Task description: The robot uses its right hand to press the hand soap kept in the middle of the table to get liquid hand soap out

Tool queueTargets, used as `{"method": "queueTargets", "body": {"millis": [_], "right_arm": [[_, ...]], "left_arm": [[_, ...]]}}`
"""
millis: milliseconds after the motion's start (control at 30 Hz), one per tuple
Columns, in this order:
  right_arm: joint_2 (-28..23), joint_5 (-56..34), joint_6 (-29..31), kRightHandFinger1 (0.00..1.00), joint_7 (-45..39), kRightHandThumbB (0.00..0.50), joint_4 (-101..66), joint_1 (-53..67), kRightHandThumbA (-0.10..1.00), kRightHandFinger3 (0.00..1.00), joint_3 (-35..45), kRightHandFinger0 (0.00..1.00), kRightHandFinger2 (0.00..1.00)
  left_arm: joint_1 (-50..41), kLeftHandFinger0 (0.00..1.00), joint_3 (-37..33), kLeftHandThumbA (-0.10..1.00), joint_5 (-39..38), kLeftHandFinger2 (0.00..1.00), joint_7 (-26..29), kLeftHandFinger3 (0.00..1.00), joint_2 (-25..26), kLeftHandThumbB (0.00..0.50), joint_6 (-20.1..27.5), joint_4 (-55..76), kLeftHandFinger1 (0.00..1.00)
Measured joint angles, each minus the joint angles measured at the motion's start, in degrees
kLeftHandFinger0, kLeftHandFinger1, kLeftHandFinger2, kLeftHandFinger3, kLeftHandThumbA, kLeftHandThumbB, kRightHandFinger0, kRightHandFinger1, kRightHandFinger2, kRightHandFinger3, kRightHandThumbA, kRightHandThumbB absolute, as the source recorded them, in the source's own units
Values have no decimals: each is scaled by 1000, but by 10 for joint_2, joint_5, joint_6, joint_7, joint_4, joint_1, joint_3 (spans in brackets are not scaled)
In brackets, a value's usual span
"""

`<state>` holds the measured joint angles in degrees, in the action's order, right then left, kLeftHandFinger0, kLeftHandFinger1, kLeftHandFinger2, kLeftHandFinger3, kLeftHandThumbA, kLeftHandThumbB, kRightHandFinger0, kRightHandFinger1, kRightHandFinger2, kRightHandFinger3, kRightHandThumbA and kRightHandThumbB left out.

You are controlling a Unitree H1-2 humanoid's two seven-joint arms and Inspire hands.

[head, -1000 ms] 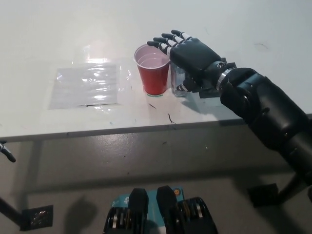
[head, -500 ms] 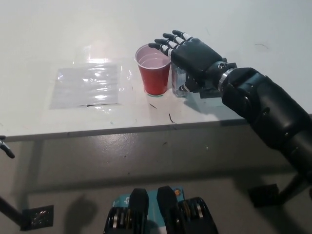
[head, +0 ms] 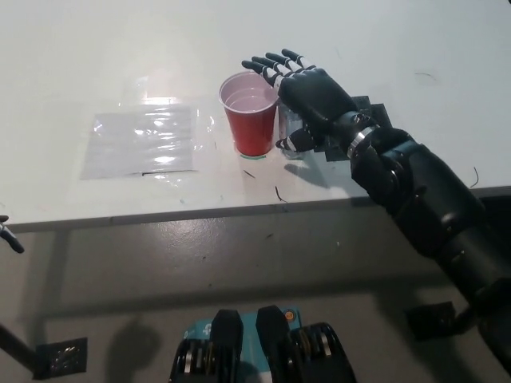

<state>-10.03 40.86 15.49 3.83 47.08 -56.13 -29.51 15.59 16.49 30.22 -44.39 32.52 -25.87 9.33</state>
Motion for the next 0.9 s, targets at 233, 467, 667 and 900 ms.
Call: {"method": "queueTargets", "body": {"millis": [233,467,667,900], "right_arm": [[0,-1,5,1000,9,383,2,5,1000,1000,-3,1000,1000],[0,0,5,1000,9,389,1,5,1000,1000,-10,1000,1000],[0,2,5,1000,9,404,0,1,1000,1000,-24,1000,1000],[0,2,5,1000,10,430,7,-5,1000,1000,-38,1000,1000]], "left_arm": [[7,1000,2,1000,3,1000,-3,886,0,148,0,0,1000],[23,1000,8,1000,6,1000,-6,868,0,152,0,-1,1000],[26,1000,5,1000,6,1000,-6,898,1,157,0,-1,1000],[30,1000,4,1000,7,1000,-6,850,2,120,0,-1,1000]]}}
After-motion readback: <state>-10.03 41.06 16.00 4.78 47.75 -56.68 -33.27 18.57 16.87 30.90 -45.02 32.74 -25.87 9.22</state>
